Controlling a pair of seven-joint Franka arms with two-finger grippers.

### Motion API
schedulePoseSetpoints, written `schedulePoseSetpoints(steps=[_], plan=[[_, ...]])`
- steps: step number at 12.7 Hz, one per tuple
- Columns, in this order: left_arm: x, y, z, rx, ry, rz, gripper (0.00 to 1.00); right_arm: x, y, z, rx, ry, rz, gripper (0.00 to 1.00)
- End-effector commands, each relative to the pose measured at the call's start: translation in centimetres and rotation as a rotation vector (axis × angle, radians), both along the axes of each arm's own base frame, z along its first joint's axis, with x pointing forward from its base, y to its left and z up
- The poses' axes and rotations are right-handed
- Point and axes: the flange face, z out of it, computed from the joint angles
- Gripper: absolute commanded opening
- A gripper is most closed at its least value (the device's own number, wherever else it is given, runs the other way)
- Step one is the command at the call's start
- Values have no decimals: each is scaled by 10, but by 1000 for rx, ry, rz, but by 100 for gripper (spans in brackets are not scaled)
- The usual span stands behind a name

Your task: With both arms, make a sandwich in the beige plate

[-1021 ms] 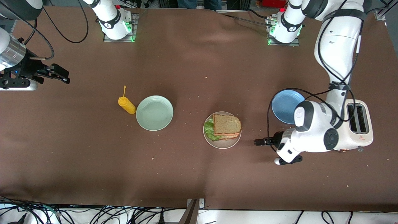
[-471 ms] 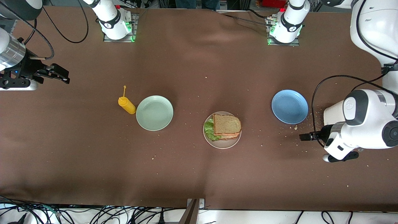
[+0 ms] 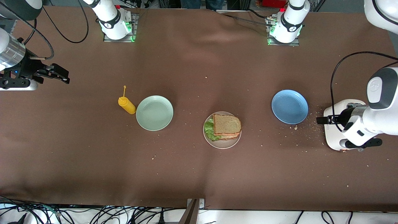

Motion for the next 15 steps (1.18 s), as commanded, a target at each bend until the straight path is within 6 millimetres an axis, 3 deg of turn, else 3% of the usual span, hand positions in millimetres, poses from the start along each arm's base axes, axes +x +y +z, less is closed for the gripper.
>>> schedulePoseSetpoints(steps=[1, 2, 4, 8, 10, 15], plan=[[-27, 3, 60, 49, -37, -41, 100, 0, -1, 2, 14, 8, 9, 100], [-40, -3, 75, 65, -33, -45, 100, 1, -1, 2, 14, 8, 9, 100], [-86, -13, 109, 73, -56, -98, 100, 1, -1, 2, 14, 8, 9, 100], [-122, -12, 177, 26, -188, -112, 100, 2, -1, 3, 14, -1, 8, 100], [-125, -10, 190, -5, -221, -90, 100, 2, -1, 3, 14, -3, 8, 100], [-124, -25, 196, 9, -262, -126, 100, 4, -1, -2, 14, 5, 8, 100]])
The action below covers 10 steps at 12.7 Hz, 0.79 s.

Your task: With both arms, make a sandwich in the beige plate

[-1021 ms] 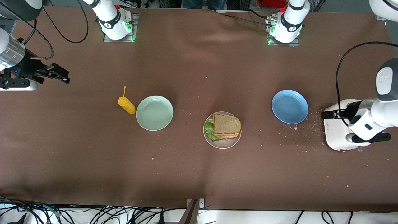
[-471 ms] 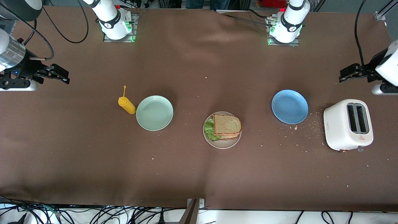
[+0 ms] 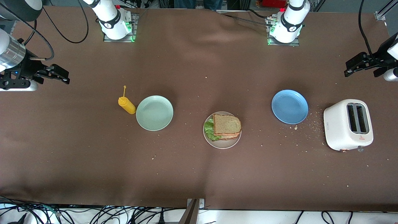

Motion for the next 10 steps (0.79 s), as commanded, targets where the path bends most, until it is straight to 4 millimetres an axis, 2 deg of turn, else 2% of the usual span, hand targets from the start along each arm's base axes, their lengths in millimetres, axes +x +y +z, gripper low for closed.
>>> schedulePoseSetpoints(steps=[1, 4, 10], plan=[[-4, -4, -2, -12, 0, -27, 100, 3, 0, 1, 13, -2, 10, 100], [-8, 0, -2, -13, 24, -32, 100, 3, 0, 2, 10, -4, 10, 100], [-4, -3, -7, -14, 27, -27, 100, 4, -1, 1, 10, -7, 8, 100]])
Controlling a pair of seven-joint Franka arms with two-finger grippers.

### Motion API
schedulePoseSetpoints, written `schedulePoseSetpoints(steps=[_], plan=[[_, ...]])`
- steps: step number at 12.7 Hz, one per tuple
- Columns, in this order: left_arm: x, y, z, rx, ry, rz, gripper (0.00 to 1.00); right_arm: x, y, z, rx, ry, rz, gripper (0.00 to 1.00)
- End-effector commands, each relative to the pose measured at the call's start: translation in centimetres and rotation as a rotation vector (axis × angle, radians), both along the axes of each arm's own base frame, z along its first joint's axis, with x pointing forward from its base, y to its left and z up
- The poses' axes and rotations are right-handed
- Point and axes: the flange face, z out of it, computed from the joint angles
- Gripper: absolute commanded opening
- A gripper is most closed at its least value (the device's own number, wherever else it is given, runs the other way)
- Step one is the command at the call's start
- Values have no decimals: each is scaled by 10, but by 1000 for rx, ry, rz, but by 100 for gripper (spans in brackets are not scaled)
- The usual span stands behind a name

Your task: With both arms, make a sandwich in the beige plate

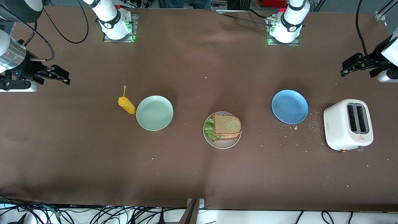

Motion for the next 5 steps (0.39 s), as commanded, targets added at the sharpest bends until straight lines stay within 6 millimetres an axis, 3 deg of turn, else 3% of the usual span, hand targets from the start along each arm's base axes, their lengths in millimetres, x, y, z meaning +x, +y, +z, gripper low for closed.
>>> schedulePoseSetpoints(steps=[1, 5], plan=[[-3, -1, 0, -14, 2, -18, 100, 3, -1, 3, 11, -8, 9, 100], [2, 1, -5, -12, 4, -16, 100, 4, -1, 3, 15, -17, 8, 100]])
